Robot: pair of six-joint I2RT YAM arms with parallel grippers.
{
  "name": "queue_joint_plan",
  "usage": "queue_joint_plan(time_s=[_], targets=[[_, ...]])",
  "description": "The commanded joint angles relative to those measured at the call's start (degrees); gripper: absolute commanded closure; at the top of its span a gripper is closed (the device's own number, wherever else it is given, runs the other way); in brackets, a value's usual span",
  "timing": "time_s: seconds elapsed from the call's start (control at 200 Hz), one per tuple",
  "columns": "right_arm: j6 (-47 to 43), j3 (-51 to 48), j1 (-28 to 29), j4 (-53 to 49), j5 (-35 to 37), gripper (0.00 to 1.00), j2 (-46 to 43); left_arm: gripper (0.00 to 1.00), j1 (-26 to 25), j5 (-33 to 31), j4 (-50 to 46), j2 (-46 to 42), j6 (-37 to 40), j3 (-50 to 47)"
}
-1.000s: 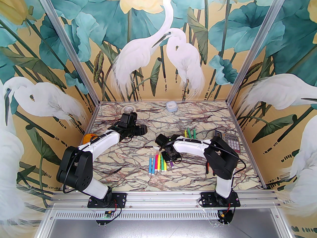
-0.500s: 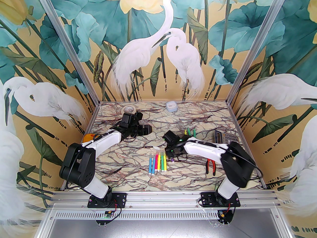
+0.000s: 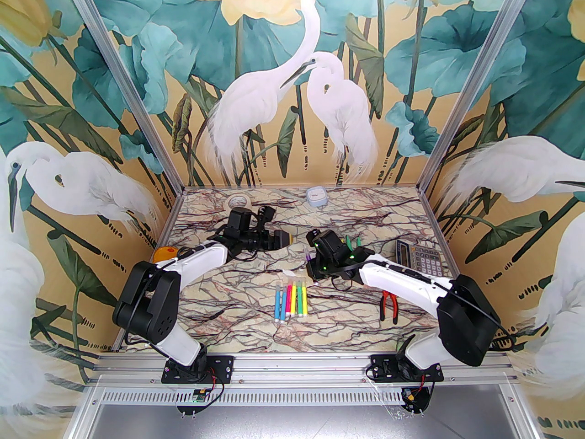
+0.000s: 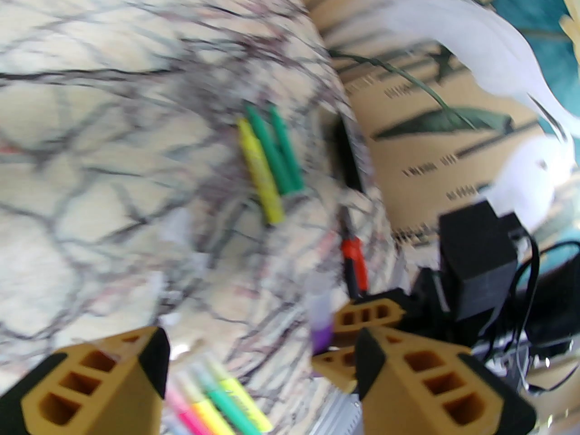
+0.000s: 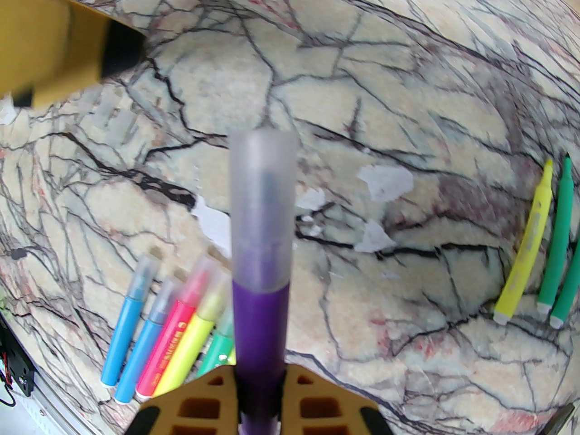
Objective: Open the pen caps
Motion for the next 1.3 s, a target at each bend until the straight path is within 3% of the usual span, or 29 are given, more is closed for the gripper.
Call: queue_joint_plan(time_s=[0.0,0.485,1.045,1.125,1.226,1.296], targets=[[-1.45,-0.26,-0.09,3.03,-2.11,0.88,-2.37,0.30,-1.52,4.89,2.16,2.11,-0.11,0.68],[-2.69,0.16,-0.09,4.91,-5.53,0.88,-2.49,0.38,-3.87,7.12,4.62,4.38,-1.78,3.67],[-3.18,0.04,-0.04,5.75,-5.00,0.86,-1.73,0.79,-4.05,8.53,5.42,6.15,-3.89,5.36],[-3.21,-0.08,-0.08,5.82,-5.05,0.80,-1.51,0.83,-4.05,8.66,5.35,6.46,-4.06,5.98],[-3.31,-0.51,-0.09,6.37,-5.00,0.66,-1.27,0.87,-4.09,8.98,5.24,7.02,-4.38,6.69],[-3.31,-0.94,-0.09,7.06,-4.73,0.63,-1.08,0.88,-4.04,9.02,5.39,7.17,-4.69,7.14]])
